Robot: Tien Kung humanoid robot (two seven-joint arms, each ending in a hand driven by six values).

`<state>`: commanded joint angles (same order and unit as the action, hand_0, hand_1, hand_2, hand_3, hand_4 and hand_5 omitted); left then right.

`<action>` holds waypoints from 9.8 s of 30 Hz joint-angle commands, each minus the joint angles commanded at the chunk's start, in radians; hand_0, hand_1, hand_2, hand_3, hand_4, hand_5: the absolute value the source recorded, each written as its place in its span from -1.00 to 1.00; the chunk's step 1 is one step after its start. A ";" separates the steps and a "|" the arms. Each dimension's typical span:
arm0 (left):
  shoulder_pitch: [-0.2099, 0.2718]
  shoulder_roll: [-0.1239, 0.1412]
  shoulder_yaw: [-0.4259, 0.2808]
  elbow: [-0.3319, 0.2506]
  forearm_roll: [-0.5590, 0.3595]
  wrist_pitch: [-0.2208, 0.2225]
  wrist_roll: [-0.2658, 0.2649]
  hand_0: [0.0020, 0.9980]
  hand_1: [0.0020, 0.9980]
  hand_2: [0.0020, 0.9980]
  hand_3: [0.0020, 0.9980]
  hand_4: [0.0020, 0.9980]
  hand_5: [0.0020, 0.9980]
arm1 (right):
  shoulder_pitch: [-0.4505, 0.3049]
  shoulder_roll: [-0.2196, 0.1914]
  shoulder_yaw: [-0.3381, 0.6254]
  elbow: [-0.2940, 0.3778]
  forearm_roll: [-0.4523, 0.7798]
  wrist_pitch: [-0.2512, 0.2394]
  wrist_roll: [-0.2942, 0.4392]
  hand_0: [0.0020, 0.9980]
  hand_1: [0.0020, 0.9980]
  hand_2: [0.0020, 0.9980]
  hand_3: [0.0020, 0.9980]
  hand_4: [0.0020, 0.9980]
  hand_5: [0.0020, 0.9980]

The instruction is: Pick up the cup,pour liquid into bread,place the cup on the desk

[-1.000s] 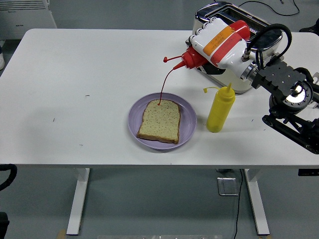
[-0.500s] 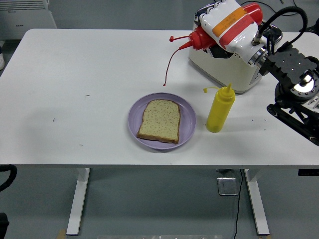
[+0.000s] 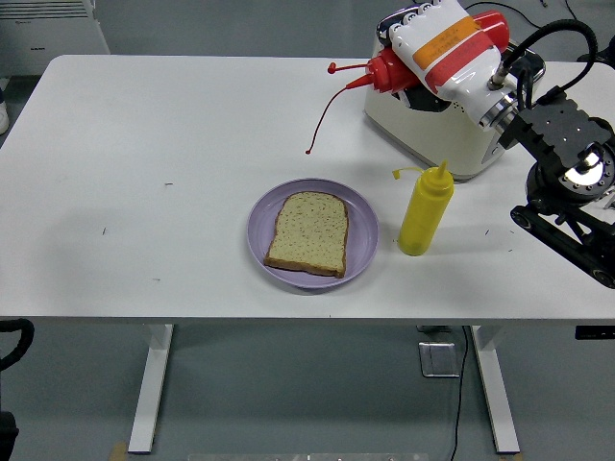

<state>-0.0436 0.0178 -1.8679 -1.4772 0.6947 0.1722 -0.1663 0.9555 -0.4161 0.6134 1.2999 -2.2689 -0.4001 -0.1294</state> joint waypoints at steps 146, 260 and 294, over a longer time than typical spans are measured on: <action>-0.006 0.003 0.011 0.000 0.005 0.005 0.003 0.50 0.52 0.53 0.33 0.23 1.00 | -0.587 0.204 0.290 -0.262 1.582 -0.109 0.724 -0.83 -0.74 -0.49 -0.31 0.45 -0.50; -0.009 0.011 0.023 -0.003 0.005 0.006 0.000 0.50 0.51 0.53 0.32 0.21 1.00 | -1.073 0.116 0.955 0.209 1.831 0.264 0.574 0.76 0.67 0.76 0.86 0.64 0.04; -0.010 0.010 0.022 -0.002 0.006 0.006 0.002 0.50 0.52 0.53 0.33 0.21 1.00 | -1.000 0.129 1.073 0.109 2.059 0.354 0.456 0.70 0.60 0.64 0.73 0.51 0.34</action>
<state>-0.0536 0.0278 -1.8460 -1.4797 0.7005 0.1787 -0.1645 -0.0449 -0.2870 1.6863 1.4086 -0.2095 -0.0465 0.3270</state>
